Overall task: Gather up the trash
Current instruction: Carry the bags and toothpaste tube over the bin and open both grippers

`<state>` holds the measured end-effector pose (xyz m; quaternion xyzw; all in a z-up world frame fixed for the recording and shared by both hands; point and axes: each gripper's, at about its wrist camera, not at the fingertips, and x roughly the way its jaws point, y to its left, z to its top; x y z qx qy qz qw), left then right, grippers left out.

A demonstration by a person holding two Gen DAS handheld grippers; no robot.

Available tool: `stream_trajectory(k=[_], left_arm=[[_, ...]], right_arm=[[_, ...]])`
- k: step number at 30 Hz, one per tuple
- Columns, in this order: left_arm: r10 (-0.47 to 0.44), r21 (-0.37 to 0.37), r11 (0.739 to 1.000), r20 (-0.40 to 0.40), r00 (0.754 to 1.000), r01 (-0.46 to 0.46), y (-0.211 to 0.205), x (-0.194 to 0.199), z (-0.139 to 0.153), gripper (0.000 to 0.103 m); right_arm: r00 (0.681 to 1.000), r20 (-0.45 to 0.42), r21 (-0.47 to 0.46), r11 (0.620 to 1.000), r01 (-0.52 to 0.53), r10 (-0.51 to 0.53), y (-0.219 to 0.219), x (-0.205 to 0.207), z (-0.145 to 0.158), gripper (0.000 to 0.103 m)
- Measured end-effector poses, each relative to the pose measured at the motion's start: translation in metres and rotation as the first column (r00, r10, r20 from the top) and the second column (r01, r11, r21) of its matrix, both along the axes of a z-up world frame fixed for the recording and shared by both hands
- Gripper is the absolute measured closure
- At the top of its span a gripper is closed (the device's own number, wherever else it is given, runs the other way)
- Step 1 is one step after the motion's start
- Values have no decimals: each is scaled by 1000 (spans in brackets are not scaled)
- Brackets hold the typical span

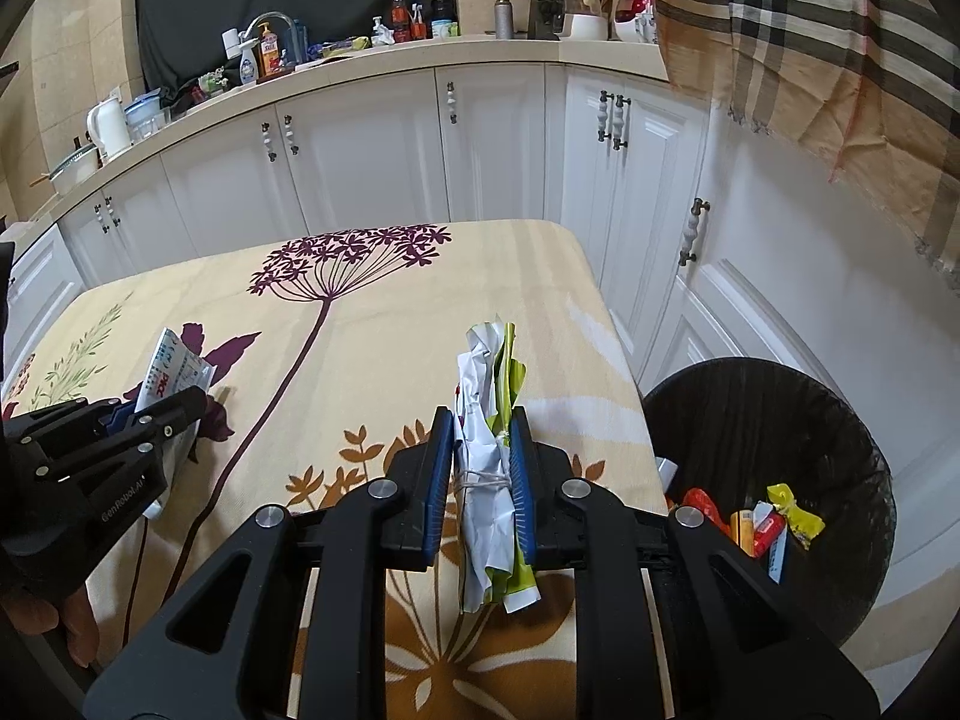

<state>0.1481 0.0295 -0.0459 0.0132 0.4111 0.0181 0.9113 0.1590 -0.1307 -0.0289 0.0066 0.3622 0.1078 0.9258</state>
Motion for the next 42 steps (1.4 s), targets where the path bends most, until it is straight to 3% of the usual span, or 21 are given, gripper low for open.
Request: stream_trajectory(k=[10, 20, 30, 42], left_arm=[[2, 11, 1000, 29, 1000, -3, 1, -19, 8, 89], [-52, 13, 999, 80, 995, 52, -20, -34, 24, 89], [-151, 4, 988, 109, 982, 151, -69, -31, 31, 89], [-279, 9, 960, 169, 945, 281, -140, -20, 45, 89]], right_arm=[[1000, 9, 11, 1000, 9, -9, -1, -22, 3, 85], [998, 38, 10, 999, 51, -51, -18, -40, 13, 85], [984, 62, -3, 986, 165, -165, -64, -49, 20, 85], [948, 88, -16, 952, 307, -305, -131, -47, 21, 85]])
